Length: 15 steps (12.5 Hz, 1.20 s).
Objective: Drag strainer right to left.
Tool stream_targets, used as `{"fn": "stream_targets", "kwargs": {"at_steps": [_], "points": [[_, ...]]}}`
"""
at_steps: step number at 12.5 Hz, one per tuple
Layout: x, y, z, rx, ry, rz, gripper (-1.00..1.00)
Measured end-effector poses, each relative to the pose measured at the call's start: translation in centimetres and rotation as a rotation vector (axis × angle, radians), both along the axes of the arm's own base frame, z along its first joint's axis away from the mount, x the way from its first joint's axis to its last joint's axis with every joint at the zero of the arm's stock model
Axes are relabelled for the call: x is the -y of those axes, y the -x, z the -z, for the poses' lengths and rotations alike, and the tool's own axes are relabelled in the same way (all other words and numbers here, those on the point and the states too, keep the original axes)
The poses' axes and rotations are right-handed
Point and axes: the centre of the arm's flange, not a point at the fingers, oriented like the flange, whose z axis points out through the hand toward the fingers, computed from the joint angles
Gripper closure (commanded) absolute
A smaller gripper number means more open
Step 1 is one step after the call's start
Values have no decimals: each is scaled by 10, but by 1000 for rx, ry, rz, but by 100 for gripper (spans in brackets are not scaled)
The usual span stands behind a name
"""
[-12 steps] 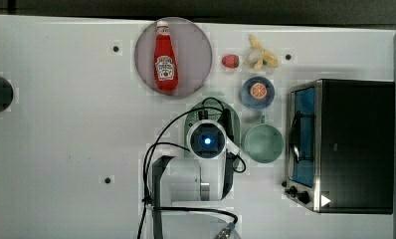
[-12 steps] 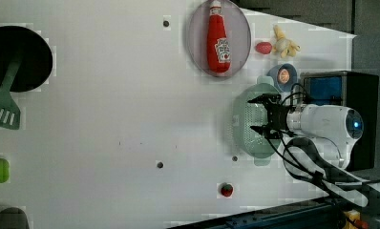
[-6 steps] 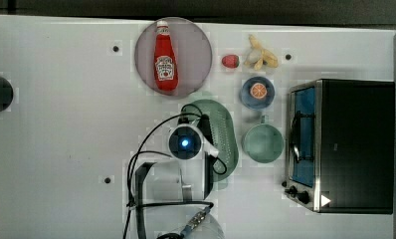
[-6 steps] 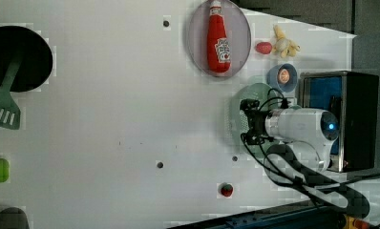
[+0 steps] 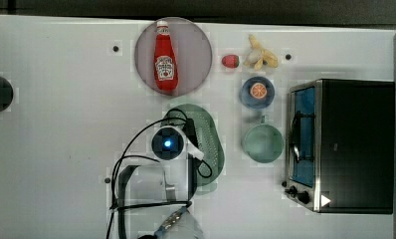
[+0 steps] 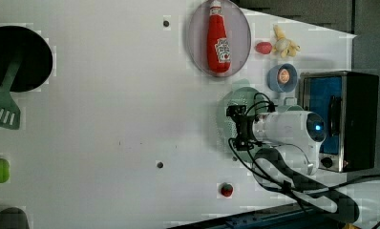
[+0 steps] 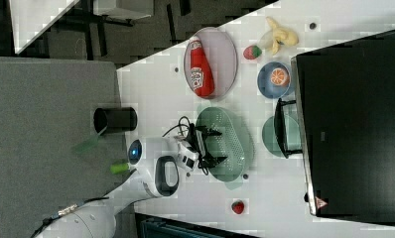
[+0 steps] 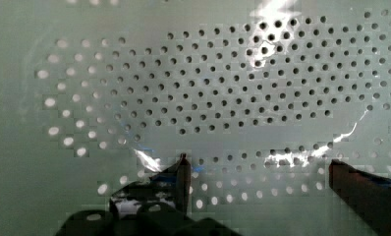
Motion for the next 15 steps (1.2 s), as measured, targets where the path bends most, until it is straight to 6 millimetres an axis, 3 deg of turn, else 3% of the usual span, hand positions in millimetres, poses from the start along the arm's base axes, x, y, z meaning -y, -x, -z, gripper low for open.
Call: {"fn": "stream_targets", "kwargs": {"at_steps": [3, 5, 9, 13, 15], "points": [[-23, -6, 1, -54, -5, 27, -100], [-38, -8, -3, -64, -25, 146, -100], [-88, -30, -16, 2, -38, 194, -100], [-145, -24, -5, -22, -28, 195, -100], [-159, -19, -1, -45, -17, 192, -100]]}}
